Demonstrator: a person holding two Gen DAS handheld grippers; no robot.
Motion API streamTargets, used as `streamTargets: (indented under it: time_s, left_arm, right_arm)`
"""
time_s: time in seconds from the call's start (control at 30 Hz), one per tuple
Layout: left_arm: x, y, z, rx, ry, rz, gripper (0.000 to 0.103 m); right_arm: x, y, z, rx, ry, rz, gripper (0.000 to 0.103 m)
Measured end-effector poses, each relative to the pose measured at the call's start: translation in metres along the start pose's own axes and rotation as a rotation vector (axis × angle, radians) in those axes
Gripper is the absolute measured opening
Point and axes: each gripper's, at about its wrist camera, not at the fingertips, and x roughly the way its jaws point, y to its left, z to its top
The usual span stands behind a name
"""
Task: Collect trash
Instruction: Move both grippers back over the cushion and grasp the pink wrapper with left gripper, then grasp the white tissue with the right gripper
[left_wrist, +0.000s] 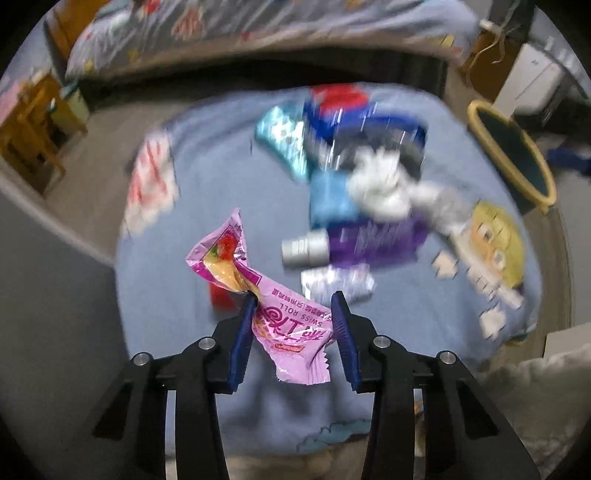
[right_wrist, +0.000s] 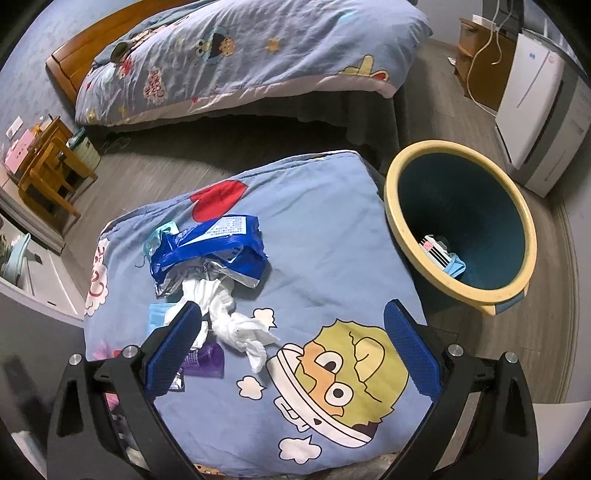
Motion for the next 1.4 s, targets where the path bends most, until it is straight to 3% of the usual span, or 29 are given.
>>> streamTargets:
  time_s: [0.13, 0.3, 0.5, 0.67, 0.77, 0.87, 0.93, 1.03, 1.4]
  left_arm:
    - [-0.031, 0.002, 0.038, 0.082, -0.1, 0.011, 0.043]
    - [-0.044, 0.014, 0.072, 0.11, -0.182, -0.032, 0.044]
    - [-0.018, 0.015, 0.082, 0.058, -0.174, -0.052, 0.044]
    - [-0.017, 0.002, 0.082, 0.123, -0.192, -0.034, 0.044]
    - [-0.016, 0.0, 0.083, 0.124, -0.198, -0.04, 0.044]
    - [-0.014, -0.001, 0.083, 0.138, -0.199, -0.026, 0.044]
    - [-0.014, 0.0, 0.083, 0.14, -0.201, -0.021, 0.044]
    - [-0.016, 0.002, 0.084, 0.132, -0.21, -0.012, 0.044]
    - [-0.023, 0.0, 0.084, 0.137, -0.239, 0.005, 0.044]
  right_arm:
    - [0.012, 0.004, 0.0, -0.018, 0.02, 0.017, 0.097]
    - [0.035, 0.006, -0.005, -0.024, 0.079, 0.053, 0.097]
    - [0.067, 0.01, -0.012, -0.039, 0.161, 0.062, 0.095]
    - [0.086, 0.02, -0.018, -0.063, 0.218, 0.082, 0.082]
    - [0.097, 0.026, -0.024, -0.088, 0.252, 0.062, 0.067]
    - [0.103, 0.028, -0.027, -0.082, 0.28, 0.09, 0.049]
    - [0.102, 0.031, -0.026, -0.085, 0.28, 0.122, 0.025]
    - [0.095, 0.037, -0.025, -0.106, 0.272, 0.138, 0.004]
    - [0.063, 0.027, -0.006, -0.028, 0.196, 0.222, 0.002]
